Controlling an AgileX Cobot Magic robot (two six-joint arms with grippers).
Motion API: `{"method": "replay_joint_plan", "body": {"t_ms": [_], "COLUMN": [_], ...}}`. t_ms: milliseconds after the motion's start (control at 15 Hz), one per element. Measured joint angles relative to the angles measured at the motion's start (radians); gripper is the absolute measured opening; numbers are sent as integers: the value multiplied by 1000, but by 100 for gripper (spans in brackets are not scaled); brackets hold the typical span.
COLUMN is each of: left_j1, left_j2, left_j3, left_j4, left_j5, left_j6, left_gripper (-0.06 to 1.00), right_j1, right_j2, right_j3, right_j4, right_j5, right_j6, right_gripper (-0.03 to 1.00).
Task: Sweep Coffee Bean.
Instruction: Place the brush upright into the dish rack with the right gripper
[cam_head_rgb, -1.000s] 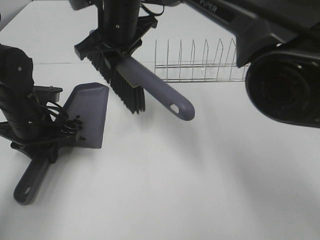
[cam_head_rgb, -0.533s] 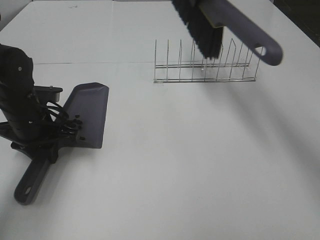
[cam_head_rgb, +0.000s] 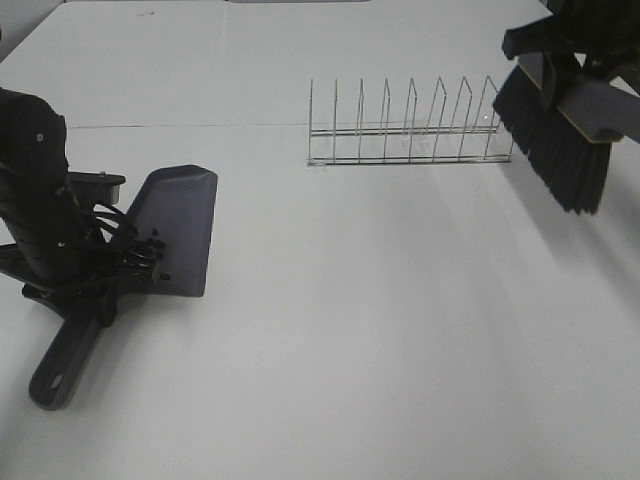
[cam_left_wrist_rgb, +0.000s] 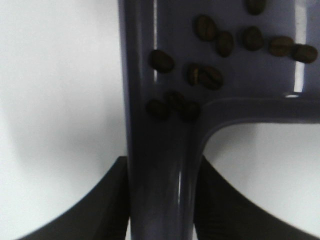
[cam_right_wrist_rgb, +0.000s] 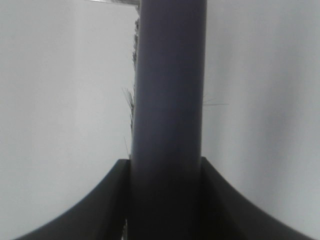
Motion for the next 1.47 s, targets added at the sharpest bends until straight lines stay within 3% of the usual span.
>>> {"method": "replay_joint_plan", "body": {"t_ms": [267, 1067, 1467], "left_j1": [0, 0, 0], "left_j2": [0, 0, 1], "left_j3": [0, 0, 0], "left_j4": [0, 0, 0], "left_j5": [-1, -2, -4], "left_j6": [0, 0, 0], "left_gripper": [32, 32, 32], "right_j1": [-36, -35, -35], "right_j2": [5, 121, 284], "right_j3": [100, 96, -162], "right_j4": [1, -3, -6], "right_j5": [-91, -350, -271], "right_j6": [-3, -6, -23], "right_gripper": [27, 27, 27]}}
